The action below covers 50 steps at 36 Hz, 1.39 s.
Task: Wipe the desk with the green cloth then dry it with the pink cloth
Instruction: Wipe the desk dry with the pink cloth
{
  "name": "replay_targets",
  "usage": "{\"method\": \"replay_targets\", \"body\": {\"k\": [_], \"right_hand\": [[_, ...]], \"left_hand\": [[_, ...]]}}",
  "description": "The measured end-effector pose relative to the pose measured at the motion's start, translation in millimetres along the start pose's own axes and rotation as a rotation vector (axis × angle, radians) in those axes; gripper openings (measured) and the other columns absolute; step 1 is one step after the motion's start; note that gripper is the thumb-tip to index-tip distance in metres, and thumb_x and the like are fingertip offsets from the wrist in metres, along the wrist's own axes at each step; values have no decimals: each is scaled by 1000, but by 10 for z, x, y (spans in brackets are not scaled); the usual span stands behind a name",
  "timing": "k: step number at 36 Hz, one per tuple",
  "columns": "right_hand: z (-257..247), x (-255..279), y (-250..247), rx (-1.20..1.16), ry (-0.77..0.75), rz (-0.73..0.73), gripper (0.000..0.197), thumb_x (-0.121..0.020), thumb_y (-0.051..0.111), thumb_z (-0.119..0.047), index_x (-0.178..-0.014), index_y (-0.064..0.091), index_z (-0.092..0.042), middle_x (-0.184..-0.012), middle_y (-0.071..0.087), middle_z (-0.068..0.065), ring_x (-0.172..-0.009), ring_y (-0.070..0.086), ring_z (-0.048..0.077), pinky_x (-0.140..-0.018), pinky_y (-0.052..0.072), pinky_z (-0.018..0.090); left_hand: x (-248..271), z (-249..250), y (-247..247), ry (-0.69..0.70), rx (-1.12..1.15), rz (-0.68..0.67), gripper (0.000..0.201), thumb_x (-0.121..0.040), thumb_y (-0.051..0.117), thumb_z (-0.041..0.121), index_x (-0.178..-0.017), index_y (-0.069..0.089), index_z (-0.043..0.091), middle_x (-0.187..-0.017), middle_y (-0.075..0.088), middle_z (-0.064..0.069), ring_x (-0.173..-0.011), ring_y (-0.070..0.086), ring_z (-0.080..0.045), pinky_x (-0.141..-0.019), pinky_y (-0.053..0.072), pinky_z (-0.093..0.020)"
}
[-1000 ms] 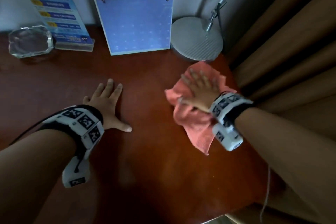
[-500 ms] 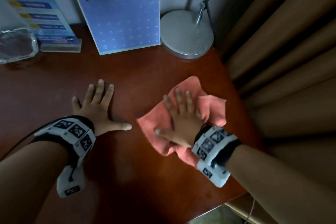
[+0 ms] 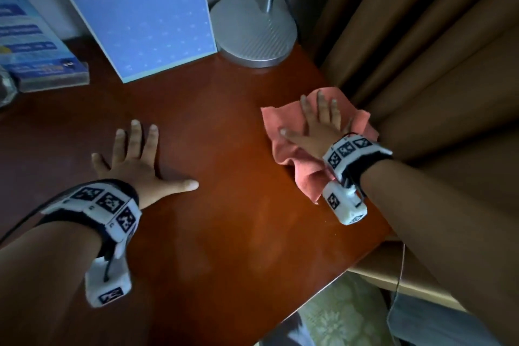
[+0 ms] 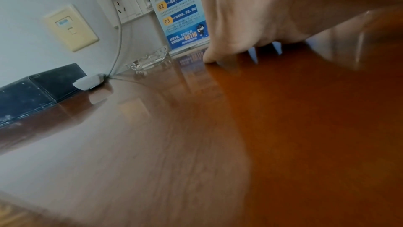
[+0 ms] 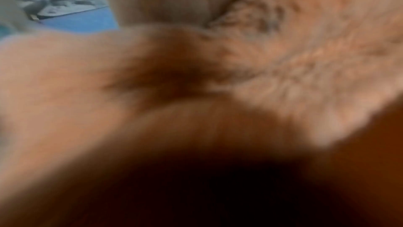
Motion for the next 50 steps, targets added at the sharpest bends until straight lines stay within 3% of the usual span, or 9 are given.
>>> {"method": "replay_targets", "body": {"k": [7, 12, 21, 28, 32, 37, 39, 47, 50], "right_hand": [[-636, 760, 563, 173, -367, -125, 92, -85, 32, -74, -147, -23, -33, -150, -38, -7, -138, -36, 27, -112, -12, 56], [-697, 578, 458, 291, -440, -118, 87, -86, 27, -75, -148, -20, -35, -153, -33, -11, -141, -31, 23, -112, -12, 60], [-459, -473, -170, 93, -165, -12, 84, -88, 34, -70, -150, -10, -35, -157, -21, -12, -145, -21, 23, -116, -9, 51], [-481, -451, -208, 77, -22, -19, 93, -88, 35, -69, -150, -18, -23, -156, -27, 0, -143, -24, 32, -112, -11, 56], [-1046, -336, 98, 248, -268, -18, 92, -87, 36, -67, -151, -15, -24, -158, -24, -1, -143, -22, 33, -111, -7, 63], [-1574, -437, 15, 260, -436, 5, 83, -93, 35, -61, -152, -8, -24, -159, -19, -3, -145, -19, 26, -111, -15, 49], [-1620, -569, -74, 303, -454, 11, 85, -89, 30, -69, -152, -9, -27, -159, -18, -6, -145, -19, 23, -111, -15, 54], [-1080, -480, -84, 355, -532, -40, 79, -91, 26, -67, -151, -12, -32, -159, -16, -7, -147, -13, 20, -117, -9, 45], [-519, -537, -200, 337, -412, -27, 79, -91, 31, -67, -150, -12, -36, -159, -17, -9, -147, -13, 20, -115, -8, 43]], "left_hand": [[5, 13, -26, -21, -24, -12, 138, -36, 28, 99, -142, -29, 32, -149, -37, 5, -142, -25, -21, -113, 0, -59], [1, 9, -18, -31, -41, -17, 138, -32, 22, 100, -142, -30, 33, -149, -37, 5, -142, -24, -21, -113, -1, -59], [1, 9, -13, -47, -81, -59, 137, -33, 19, 99, -138, -36, 31, -147, -41, 3, -140, -27, -23, -113, -2, -58], [-1, 8, -14, -35, -68, -79, 134, -41, 25, 100, -136, -39, 31, -145, -44, 3, -139, -30, -23, -113, -4, -59], [-11, 5, -9, -33, -59, -69, 134, -43, 28, 100, -137, -38, 32, -145, -44, 3, -139, -30, -23, -112, -5, -59], [-34, -1, 8, -41, -48, -69, 134, -45, 32, 99, -138, -37, 32, -144, -46, 4, -139, -32, -23, -112, -5, -59], [-47, -9, 13, -44, -52, -60, 134, -44, 31, 99, -138, -36, 32, -144, -45, 4, -139, -31, -23, -112, -5, -59], [-53, -12, 14, -41, -47, -80, 135, -42, 30, 99, -137, -37, 33, -143, -47, 4, -138, -32, -23, -112, -6, -59], [-41, -15, 13, -38, -56, -97, 134, -42, 29, 100, -136, -40, 32, -142, -48, 3, -138, -33, -24, -112, -6, -59]]}}
Point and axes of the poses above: each hand's wrist, its own x-axis away from the middle knuckle, its own y-axis out of the palm, z = x × y, the point moved 6 cm from there along -x, towards the middle knuckle
